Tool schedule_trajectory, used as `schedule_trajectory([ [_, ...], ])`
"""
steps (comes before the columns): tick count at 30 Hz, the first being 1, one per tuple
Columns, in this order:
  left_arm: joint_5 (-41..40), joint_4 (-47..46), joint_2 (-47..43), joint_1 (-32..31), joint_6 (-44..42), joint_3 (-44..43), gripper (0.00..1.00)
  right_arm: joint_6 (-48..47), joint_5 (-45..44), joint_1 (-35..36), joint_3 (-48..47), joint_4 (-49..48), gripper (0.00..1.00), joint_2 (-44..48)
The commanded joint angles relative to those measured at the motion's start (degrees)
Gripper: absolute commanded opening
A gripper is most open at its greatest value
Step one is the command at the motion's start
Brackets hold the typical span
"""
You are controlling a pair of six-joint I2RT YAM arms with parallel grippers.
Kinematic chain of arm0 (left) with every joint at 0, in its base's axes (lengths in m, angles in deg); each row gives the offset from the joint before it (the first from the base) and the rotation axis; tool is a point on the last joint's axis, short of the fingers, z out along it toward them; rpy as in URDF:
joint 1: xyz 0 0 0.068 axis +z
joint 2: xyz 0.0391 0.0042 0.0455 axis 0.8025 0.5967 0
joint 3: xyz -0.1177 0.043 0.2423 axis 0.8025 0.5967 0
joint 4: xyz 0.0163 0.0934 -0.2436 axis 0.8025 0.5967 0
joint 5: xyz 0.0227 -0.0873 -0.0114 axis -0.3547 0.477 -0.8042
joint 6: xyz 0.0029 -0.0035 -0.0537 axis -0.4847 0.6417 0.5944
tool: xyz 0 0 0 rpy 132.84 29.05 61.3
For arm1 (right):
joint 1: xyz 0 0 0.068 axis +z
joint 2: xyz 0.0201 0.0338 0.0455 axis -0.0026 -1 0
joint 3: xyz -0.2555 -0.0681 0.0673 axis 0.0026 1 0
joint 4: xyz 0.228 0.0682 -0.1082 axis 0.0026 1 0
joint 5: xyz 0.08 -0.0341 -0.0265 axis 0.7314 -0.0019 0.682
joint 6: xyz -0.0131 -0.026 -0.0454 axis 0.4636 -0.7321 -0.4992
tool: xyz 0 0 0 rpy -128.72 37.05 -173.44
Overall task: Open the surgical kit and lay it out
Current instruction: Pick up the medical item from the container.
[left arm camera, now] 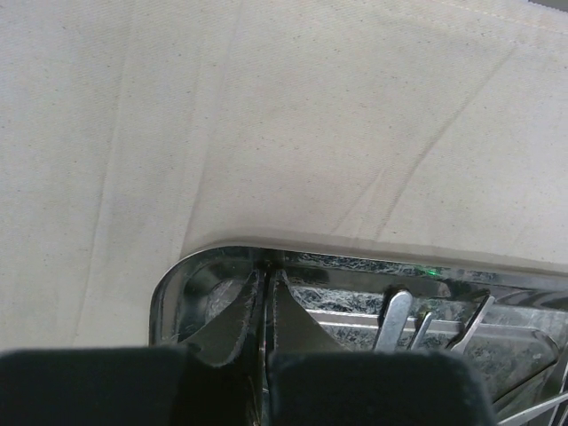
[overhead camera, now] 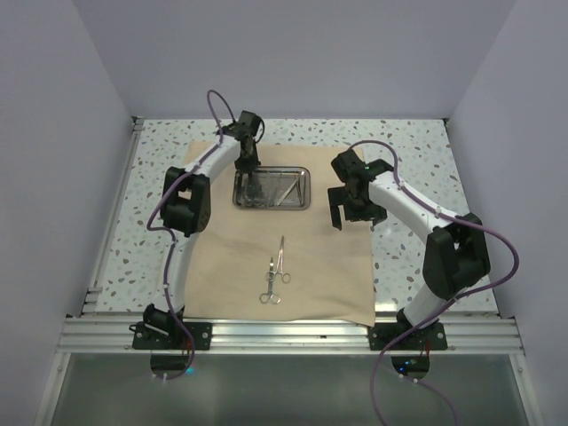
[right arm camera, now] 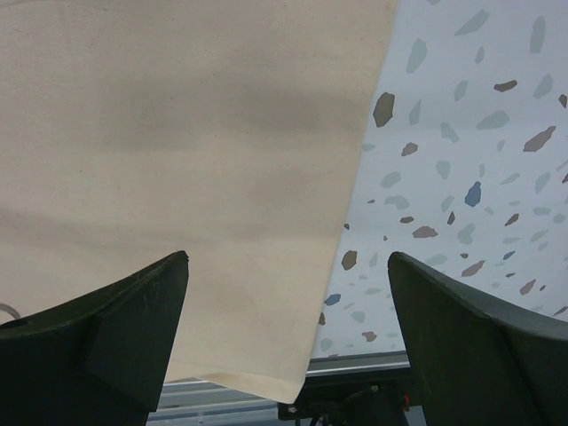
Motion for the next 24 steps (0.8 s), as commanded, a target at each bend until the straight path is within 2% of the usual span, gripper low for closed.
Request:
schedule_trajectory([
  [1,3.2,1.4,0.01,0.68,-1.93,-0.82,0.0,0.48,0.2,-0.24,0.31,-0.32,0.98,1.61],
  [7,7.06,5.0,-4.47,0.85,-3.69,-9.78,0.0,0.56,1.17,-0.33,0.49,-0.94,0.98,2.14],
  [13,11.11,8.25,-10.98,0.94,-4.4,-10.41,0.0,0.39,2.05,-0.24,0.84,-1.55,0.98,3.28],
  [17,13.93,8.35,-19.3,0.59,-4.57,-3.04,0.0,0.21,2.4,-0.33,1.45,-1.73,0.99,3.81],
  [24,18.76,3.43,-36.72,-5.11,-3.43,23.32,0.0,-0.05,2.66,-0.24,1.98,-1.9,0.98,4.34],
])
